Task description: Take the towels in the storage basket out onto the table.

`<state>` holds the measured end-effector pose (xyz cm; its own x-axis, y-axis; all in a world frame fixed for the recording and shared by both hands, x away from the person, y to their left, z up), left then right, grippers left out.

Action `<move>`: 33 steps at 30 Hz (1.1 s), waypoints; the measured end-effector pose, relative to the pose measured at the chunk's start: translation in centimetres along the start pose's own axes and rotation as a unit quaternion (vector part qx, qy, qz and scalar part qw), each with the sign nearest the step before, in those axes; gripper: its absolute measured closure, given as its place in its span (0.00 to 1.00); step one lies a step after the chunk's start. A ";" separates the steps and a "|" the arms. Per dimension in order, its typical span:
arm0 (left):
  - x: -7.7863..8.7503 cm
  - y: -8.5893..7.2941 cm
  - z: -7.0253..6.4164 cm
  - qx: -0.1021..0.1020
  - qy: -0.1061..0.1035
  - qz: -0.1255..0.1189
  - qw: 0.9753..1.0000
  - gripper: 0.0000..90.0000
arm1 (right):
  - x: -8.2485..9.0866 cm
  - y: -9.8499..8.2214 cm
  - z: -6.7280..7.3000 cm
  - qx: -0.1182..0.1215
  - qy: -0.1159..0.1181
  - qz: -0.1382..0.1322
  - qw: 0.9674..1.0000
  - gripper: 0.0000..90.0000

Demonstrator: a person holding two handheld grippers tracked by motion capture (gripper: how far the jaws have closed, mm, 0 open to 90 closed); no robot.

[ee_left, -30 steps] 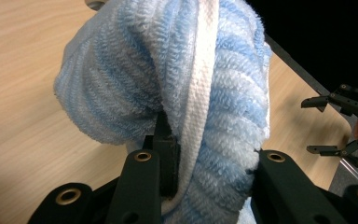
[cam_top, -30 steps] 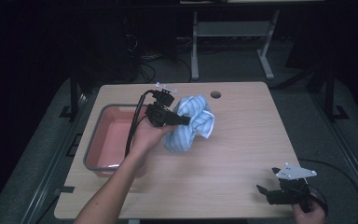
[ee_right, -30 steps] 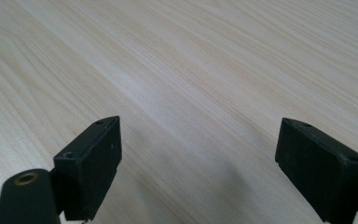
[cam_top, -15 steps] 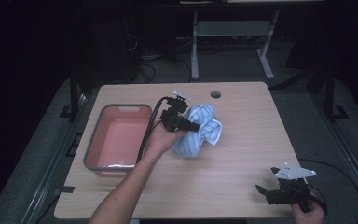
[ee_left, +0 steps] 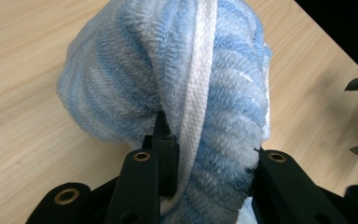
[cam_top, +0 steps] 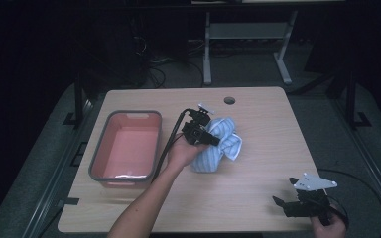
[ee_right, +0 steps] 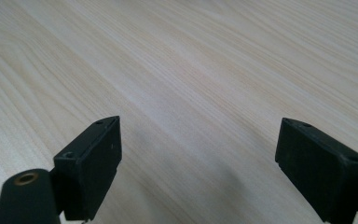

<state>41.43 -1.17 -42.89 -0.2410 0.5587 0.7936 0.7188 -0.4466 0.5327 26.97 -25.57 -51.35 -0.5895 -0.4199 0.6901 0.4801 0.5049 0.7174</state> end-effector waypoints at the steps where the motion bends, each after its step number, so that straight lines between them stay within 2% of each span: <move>1: -0.3 0.0 0.0 0.002 -0.001 0.000 1.000 0.77 | 0.0 0.0 0.0 0.000 0.001 0.000 1.000 0.15; 8: -1.5 -0.3 -0.2 0.005 0.003 0.011 1.000 0.76 | 0.0 0.0 0.0 0.000 0.001 0.000 1.000 0.15; 13: -2.8 -0.6 -0.2 0.006 0.005 0.028 1.000 0.76 | 0.0 0.0 0.0 0.000 0.001 -0.001 1.000 0.15; 16: -3.6 -0.7 -0.4 0.010 0.007 0.027 1.000 0.76 | 0.0 0.0 -0.1 0.002 0.002 0.000 1.000 0.15; 22: -4.7 -1.2 -0.4 0.002 0.010 0.048 0.999 0.74 | -0.1 0.0 -0.1 0.002 0.002 -0.001 1.000 0.15; 27: -5.7 -1.7 -0.5 0.004 0.013 0.055 0.998 0.72 | 0.0 0.0 -0.1 0.002 0.002 -0.001 1.000 0.15; 33: -6.1 -1.8 -0.6 0.001 0.015 0.057 0.998 0.68 | 0.0 0.0 0.0 0.003 0.002 0.001 1.000 0.15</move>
<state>41.18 -4.20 -48.51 -0.1768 0.4832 0.8574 0.7436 -0.5051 0.4381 27.03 -25.58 -51.38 -0.5863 -0.4223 0.6913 0.4767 0.5100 0.7160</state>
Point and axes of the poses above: each handheld gripper's, and its own axes: x roughly backward along the jaws, y roughly out of its top, z roughly to its left, the point moved 8 cm from there along -x, roughly forward along the jaws, and after that the axes turned 3 degrees about x, right-handed, at the moved point
